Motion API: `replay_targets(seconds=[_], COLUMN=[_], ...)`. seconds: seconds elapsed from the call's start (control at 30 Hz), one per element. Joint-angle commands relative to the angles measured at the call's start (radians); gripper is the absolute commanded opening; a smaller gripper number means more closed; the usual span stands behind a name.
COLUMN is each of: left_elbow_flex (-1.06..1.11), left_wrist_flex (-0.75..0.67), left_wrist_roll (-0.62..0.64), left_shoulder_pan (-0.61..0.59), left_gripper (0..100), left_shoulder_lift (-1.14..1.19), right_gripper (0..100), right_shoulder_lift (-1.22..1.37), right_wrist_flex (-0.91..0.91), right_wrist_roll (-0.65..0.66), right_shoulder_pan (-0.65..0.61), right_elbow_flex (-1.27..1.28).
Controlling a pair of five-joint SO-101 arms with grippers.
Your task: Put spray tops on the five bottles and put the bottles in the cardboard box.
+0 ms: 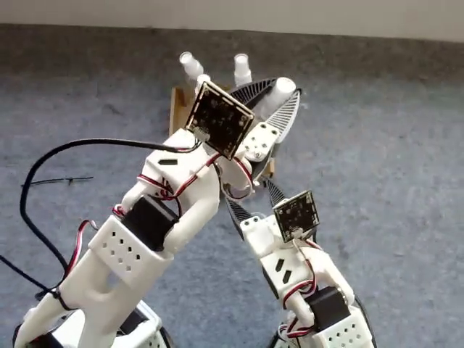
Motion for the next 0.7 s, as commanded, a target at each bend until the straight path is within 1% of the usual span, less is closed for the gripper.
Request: replay_targets(seconds=[0.0, 0.27, 0.53, 0.67], left_elbow_flex=[-0.021, -0.07, -0.071, -0.071], left_wrist_flex=[-0.048, -0.063, -0.063, -0.063], left_wrist_roll=[0.0, 0.0, 0.0, 0.0], left_shoulder_pan=[0.031, 0.033, 0.102, 0.107], left_gripper=[1, 1, 1, 1], left_shoulder_lift=[-0.013, -0.013, -0.015, -0.015], right_gripper=[0.3, 0.3, 0.3, 0.3], right_shoulder_lift=[-0.012, -0.012, -0.012, -0.012], right_wrist_flex=[-0.018, -0.018, -0.018, -0.018], right_wrist_roll=[-0.011, -0.011, -0.011, -0.011], right_shoulder_pan=[-0.004, -0.004, -0.004, -0.004], right_elbow_flex=[-0.002, -0.001, -0.001, -0.001])
